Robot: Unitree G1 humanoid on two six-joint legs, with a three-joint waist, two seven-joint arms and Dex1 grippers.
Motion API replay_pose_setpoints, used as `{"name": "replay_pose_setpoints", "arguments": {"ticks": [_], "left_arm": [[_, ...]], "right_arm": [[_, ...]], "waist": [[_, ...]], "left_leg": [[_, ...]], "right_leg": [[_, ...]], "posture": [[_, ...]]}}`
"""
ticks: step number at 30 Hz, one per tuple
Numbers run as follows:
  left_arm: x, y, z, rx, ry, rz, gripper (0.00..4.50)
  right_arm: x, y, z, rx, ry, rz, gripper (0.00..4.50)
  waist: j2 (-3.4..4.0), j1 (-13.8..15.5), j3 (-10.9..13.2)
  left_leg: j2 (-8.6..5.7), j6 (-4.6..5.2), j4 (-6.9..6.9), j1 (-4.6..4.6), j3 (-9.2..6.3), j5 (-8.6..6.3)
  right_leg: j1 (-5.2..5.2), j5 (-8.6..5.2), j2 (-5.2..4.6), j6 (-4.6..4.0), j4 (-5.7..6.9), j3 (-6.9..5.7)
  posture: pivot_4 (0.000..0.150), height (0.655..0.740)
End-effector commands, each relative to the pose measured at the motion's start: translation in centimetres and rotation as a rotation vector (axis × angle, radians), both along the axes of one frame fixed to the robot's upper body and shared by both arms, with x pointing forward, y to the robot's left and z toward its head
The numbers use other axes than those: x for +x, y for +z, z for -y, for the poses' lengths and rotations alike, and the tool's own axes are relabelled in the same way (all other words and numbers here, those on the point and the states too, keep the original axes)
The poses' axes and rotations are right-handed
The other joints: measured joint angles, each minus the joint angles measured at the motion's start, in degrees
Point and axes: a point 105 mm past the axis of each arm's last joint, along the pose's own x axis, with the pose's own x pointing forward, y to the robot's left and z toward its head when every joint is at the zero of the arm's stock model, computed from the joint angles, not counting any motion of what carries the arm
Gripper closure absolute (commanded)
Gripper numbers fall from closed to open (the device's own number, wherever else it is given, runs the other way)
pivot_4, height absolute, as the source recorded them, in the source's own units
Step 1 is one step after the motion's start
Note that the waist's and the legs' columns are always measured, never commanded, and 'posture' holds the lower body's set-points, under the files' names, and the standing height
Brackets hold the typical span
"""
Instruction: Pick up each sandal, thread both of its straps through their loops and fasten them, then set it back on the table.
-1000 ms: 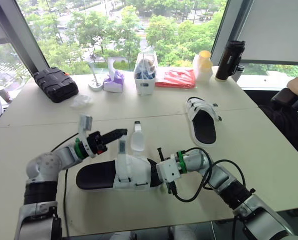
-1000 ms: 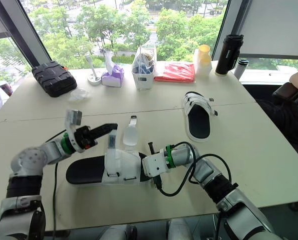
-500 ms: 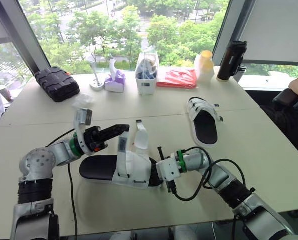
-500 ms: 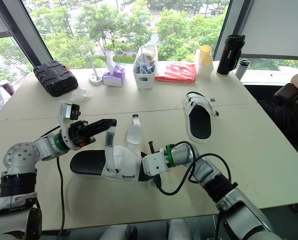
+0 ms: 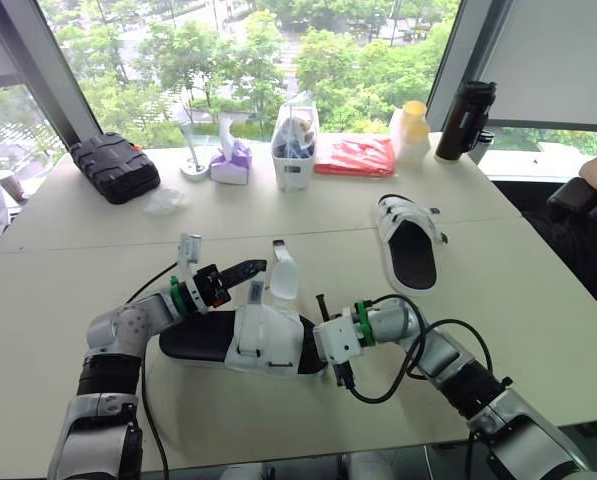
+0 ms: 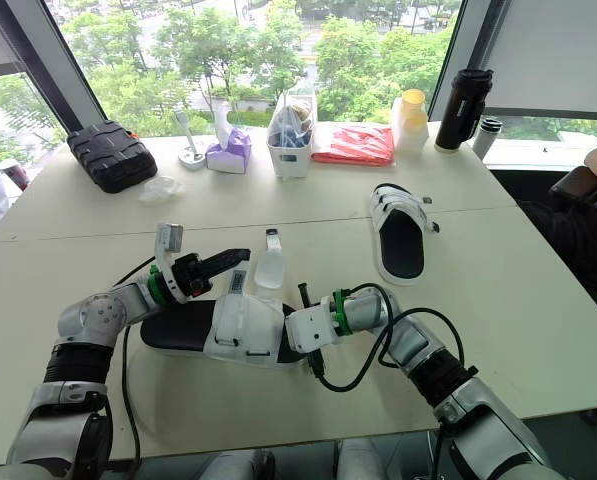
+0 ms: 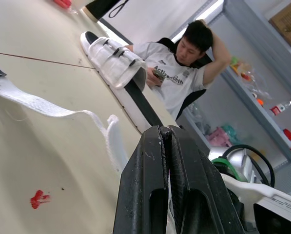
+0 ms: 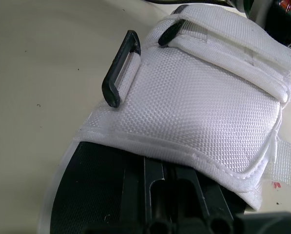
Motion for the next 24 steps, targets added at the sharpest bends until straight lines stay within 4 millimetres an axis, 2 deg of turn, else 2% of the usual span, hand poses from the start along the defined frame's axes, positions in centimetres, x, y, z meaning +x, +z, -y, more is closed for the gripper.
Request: {"name": "replay_pose_setpoints", "arguments": {"ticks": [1, 4, 11, 14, 17, 20, 24], "left_arm": [[0.4, 0.1, -0.1, 0.026, 0.007, 0.030, 4.45], [0.2, -1.6, 0.0, 0.125, -0.001, -0.003, 4.45], [-1.1, -3.7, -0.4, 0.247, -0.078, -0.056, 4.45], [-2.5, -4.9, -0.7, 0.335, -0.153, -0.086, 3.54], [-3.0, -5.5, -0.9, 0.427, -0.190, -0.034, 2.14], [-3.6, -5.2, -1.1, 0.499, -0.262, 0.022, 0.68], [-2.8, -5.5, -1.9, 0.646, -0.240, 0.120, 0.68]], "right_arm": [[-0.2, -3.0, 1.8, -0.139, -0.045, -0.067, 4.50], [-0.2, -3.0, 1.8, -0.140, -0.045, -0.067, 4.50], [-0.1, -3.0, 1.7, -0.140, -0.044, -0.063, 4.50], [-0.1, -3.0, 1.6, -0.139, -0.042, -0.062, 4.50], [-0.1, -3.0, 1.5, -0.136, -0.041, -0.063, 4.50], [0.0, -3.0, 1.4, -0.134, -0.041, -0.060, 4.50], [0.0, -3.0, 1.4, -0.133, -0.043, -0.058, 4.50]], "waist": [[0.00, 0.1, 0.0], [0.00, 0.1, 0.0], [0.00, 0.0, 0.0], [0.03, -0.2, 0.0], [0.07, -0.2, 0.0], [0.06, -0.2, -0.1], [0.05, -0.1, -0.1]], "left_leg": [[0.00, 0.00, 0.00, -0.01, 0.00, 0.00], [0.00, 0.00, 0.00, -0.01, 0.00, 0.00], [-0.01, 0.01, 0.00, 0.00, 0.00, 0.00], [0.00, 0.02, -0.01, 0.01, 0.00, -0.01], [0.00, 0.03, -0.03, 0.03, 0.01, -0.01], [0.02, 0.03, -0.03, 0.04, 0.01, -0.02], [0.02, 0.04, -0.03, 0.04, 0.01, -0.02]], "right_leg": [[0.00, 0.00, 0.00, 0.00, 0.00, 0.00], [0.01, 0.00, -0.01, 0.00, -0.01, 0.00], [0.01, 0.00, -0.01, 0.01, -0.01, -0.01], [0.01, -0.01, -0.01, 0.01, -0.01, 0.00], [0.01, -0.02, -0.01, 0.02, -0.01, 0.01], [0.02, -0.02, -0.01, 0.02, -0.01, 0.00], [0.02, -0.02, -0.01, 0.01, -0.01, 0.01]], "posture": [[0.150, 0.7400], [0.150, 0.7400], [0.150, 0.7400], [0.150, 0.7400], [0.150, 0.7400], [0.150, 0.7400], [0.150, 0.7400]]}}
